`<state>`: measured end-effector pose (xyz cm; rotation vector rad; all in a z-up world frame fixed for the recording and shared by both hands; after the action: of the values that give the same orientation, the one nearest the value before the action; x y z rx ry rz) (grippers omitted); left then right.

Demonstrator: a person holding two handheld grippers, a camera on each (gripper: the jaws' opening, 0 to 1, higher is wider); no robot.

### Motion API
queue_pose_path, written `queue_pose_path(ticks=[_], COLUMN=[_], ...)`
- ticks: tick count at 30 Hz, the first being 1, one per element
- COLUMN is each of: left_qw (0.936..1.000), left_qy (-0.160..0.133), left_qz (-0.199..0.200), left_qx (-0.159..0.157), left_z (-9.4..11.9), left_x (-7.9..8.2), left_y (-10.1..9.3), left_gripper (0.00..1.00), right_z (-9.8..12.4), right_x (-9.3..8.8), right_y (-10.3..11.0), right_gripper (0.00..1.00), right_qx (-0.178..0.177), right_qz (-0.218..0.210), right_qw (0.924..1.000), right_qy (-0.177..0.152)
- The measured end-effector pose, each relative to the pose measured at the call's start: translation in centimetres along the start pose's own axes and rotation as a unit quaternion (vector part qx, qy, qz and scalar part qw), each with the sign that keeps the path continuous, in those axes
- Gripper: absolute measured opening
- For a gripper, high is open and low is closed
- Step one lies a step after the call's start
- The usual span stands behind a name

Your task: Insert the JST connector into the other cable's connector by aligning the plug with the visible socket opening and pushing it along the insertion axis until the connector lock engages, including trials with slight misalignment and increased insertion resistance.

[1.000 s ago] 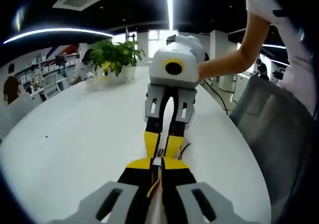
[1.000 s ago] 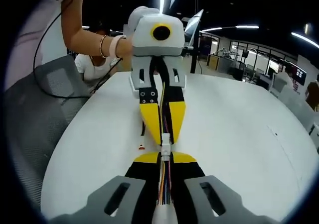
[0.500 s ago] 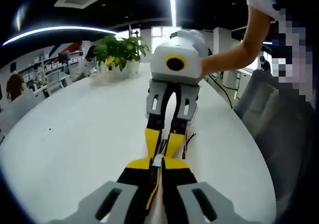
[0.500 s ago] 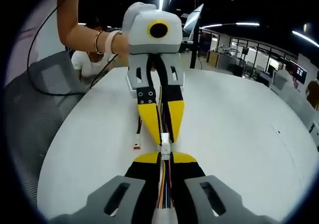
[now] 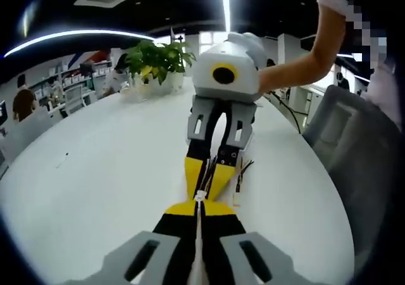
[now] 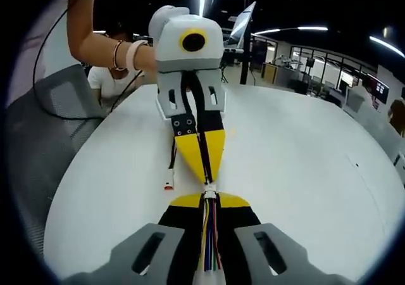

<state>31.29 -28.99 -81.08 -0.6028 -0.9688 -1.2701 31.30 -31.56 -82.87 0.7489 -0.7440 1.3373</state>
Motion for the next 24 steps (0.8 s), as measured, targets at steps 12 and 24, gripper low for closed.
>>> queue_pose_path(ticks=[12,24], left_qw=[0.9999,0.9994], left_qy=[0.008,0.013], left_qz=[-0.006,-0.011], left_qx=[0.012,0.028], left_z=[-0.37,0.26], left_x=[-0.44,-0.75], left_y=[0.1,0.08], left_gripper=[0.0,0.0], right_z=[-0.08,-0.28], right_x=[-0.35,-0.78], right_y=[0.12,0.07], right_gripper=[0.04,0.04], right_qx=[-0.002,-0.009], right_qz=[0.001,0.002], right_qw=[0.9999,0.9996], right_qy=[0.015,0.027])
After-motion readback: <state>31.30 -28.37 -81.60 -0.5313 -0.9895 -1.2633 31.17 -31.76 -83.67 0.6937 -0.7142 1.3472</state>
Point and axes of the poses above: the point that each gripper's makers call its tool centre point, and the gripper's own axes: z roughly backward along the fingers, y roughly to its left, x roughly out of its top, the point moved 2 cm from there along z, roughly backward along the fingers, and after that the axes turned 7 degrees about -z, right-handed, at the moved point
